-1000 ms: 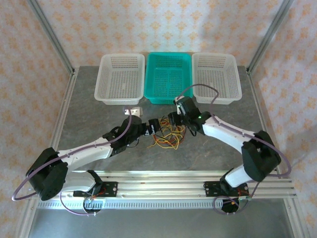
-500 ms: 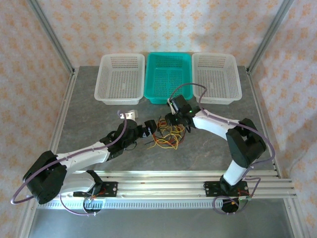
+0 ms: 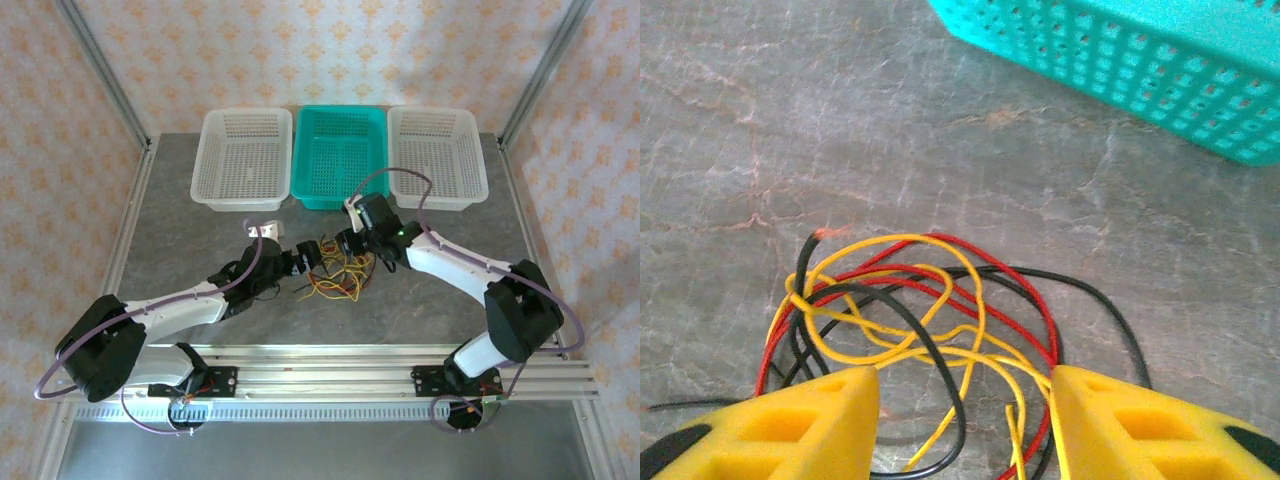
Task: Untangle the cables
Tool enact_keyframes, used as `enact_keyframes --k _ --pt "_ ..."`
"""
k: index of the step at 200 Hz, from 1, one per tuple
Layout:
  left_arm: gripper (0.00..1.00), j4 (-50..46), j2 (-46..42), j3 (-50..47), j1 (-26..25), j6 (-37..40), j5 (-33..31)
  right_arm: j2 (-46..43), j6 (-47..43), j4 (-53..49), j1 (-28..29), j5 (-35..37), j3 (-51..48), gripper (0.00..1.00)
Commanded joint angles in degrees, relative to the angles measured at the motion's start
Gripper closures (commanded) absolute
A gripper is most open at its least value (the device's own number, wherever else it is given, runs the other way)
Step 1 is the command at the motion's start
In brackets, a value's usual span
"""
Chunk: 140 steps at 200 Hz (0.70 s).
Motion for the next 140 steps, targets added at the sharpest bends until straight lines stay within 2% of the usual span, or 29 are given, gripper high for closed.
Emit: enact_keyframes --k 1,118,140 --pt "0.01 3.0 0.7 0.1 0.5 -0.8 1.3 1.2 -1.8 -0.2 -0.4 -3.3 -0.5 0.5" --pt "0.01 4.7 2.9 -0.1 0.5 -0.7 3.6 10.0 -2.2 0.5 -0.4 -1.8 3.1 0.48" --pt "0.01 4.7 3.7 0.3 0.5 -0.6 3.6 10.7 -1.6 1.2 -0.4 -0.6 3.1 0.52"
